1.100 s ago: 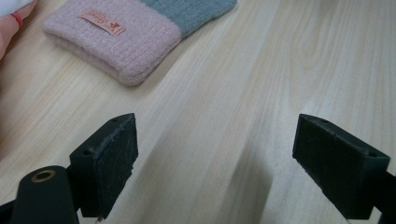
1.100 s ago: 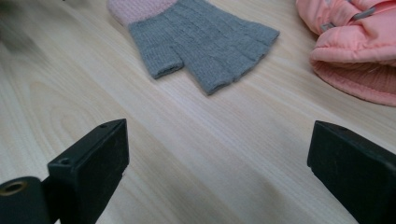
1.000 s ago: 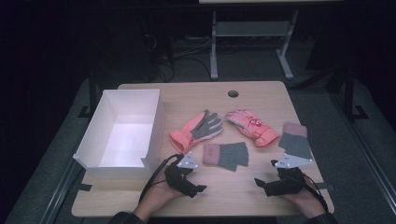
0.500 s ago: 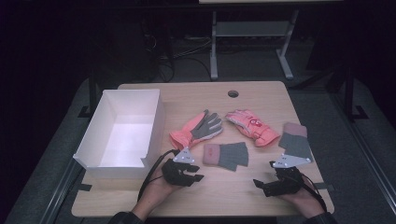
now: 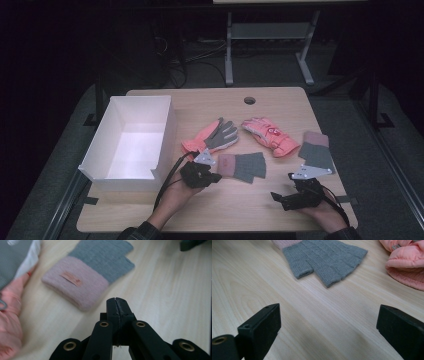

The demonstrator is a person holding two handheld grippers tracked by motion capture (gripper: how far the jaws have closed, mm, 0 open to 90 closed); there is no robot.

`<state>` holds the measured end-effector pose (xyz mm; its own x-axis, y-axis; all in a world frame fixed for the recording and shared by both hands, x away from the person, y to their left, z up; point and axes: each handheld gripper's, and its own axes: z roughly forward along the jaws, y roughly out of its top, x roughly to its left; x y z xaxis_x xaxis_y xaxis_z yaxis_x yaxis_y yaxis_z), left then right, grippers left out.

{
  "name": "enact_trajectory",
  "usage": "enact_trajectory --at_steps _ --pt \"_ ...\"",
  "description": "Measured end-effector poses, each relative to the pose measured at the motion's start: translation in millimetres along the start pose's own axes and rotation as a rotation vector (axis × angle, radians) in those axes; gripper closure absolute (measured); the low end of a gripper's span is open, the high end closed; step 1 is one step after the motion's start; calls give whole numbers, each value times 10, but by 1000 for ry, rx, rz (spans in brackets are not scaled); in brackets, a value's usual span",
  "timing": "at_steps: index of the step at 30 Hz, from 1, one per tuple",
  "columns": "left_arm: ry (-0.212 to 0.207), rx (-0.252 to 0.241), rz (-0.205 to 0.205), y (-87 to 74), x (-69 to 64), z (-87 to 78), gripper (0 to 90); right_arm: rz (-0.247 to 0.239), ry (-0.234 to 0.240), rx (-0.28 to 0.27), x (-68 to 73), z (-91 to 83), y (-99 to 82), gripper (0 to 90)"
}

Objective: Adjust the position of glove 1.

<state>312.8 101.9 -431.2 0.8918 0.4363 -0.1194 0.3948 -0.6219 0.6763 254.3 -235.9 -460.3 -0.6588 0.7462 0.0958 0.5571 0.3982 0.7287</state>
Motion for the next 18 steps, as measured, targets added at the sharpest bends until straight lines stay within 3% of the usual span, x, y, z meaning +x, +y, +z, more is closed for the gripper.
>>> enact_trajectory --at_steps 8,11,18 --pt "21 -25 12 192 142 90 895 11 -6 20 -7 4 -8 57" --pt "28 -9 28 265 215 138 895 13 -8 16 -18 0 -9 58" --pt "49 1 7 389 327 254 897 10 -5 22 -15 13 -8 59"
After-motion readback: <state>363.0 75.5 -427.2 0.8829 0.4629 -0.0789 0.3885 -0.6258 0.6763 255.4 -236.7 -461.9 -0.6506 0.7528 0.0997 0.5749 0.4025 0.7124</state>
